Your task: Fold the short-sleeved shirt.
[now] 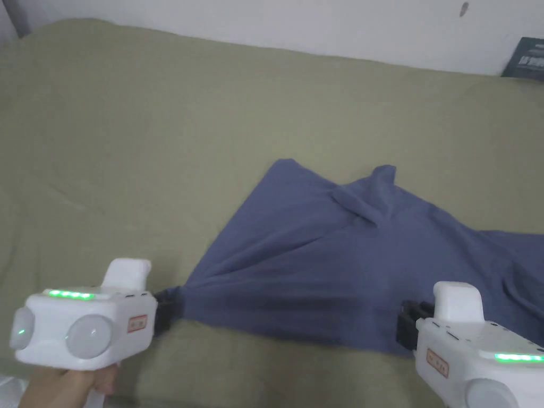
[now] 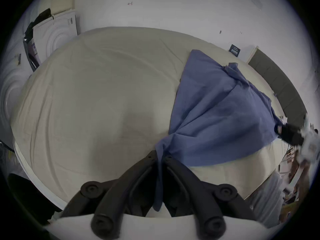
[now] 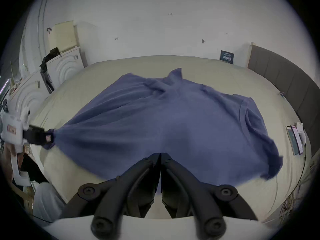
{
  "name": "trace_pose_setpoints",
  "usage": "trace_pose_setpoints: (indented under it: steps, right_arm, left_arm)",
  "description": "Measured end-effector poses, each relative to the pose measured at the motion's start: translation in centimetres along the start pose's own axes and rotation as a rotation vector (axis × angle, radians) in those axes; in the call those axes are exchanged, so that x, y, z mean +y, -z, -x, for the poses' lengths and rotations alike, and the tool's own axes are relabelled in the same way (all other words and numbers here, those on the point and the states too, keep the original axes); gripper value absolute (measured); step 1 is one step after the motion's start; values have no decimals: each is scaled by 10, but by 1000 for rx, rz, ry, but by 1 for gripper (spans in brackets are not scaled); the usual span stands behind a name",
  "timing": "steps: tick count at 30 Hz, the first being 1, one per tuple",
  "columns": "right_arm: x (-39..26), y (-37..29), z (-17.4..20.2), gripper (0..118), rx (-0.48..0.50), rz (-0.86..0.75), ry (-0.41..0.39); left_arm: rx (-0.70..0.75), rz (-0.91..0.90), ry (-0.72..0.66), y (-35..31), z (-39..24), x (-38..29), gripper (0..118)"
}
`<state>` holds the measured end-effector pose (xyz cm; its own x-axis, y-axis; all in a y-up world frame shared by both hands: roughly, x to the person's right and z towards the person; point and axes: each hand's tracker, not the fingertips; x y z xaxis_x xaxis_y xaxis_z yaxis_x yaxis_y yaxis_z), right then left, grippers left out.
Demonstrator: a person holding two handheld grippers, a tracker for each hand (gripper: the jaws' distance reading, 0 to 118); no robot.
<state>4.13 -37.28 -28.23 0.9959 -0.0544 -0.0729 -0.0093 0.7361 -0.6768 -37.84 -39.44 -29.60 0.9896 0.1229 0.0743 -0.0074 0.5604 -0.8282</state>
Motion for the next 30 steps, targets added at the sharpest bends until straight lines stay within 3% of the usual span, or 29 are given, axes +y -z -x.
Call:
trace_pose_setpoints:
  steps: [3,7,13,14,16,17,18,19,22,24,25,26,28,30]
  right_arm:
    - [50,30,-41,7,-12,-1,7]
    - [118,89,-90,7,-50,60,-54]
    - [167,170,-125,10,-80,168,-111]
    - [170,181,-126,36,-77,198,-150]
    - [171,200,-126,109,-64,279,-215]
    - [168,207,-126,114,-86,327,-240]
    - [170,203,-125,107,-136,264,-267]
    - [169,209,-121,109,-123,322,-275]
    - [173,212,-131,109,-96,352,-222]
    - [176,203,-131,82,-62,356,-178]
    - [174,204,-133,59,-30,350,-161]
    - [175,195,-129,13,-50,321,-176]
    - [173,180,-123,11,-11,288,-198]
    - [178,157,-123,11,-36,236,-258]
  left_arm:
    - [-8,3,-14,-3,1,3,4]
    - [-28,23,-26,-2,-3,-2,4]
    - [-49,29,-68,-1,1,-4,4]
    - [-50,29,-73,-1,1,-4,4]
    - [-49,25,-81,-2,2,-4,4]
    - [-48,27,-82,-2,1,-5,4]
    - [-47,26,-85,-1,1,-6,4]
    - [-47,28,-90,-1,1,-7,4]
    - [-42,27,-89,1,1,-7,4]
    - [-38,30,-82,2,1,-6,4]
    - [-37,34,-77,1,0,-5,4]
    - [-35,36,-72,0,-1,-5,4]
    - [-29,37,-60,0,-3,-4,4]
    - [-28,41,-60,-4,-4,-3,4]
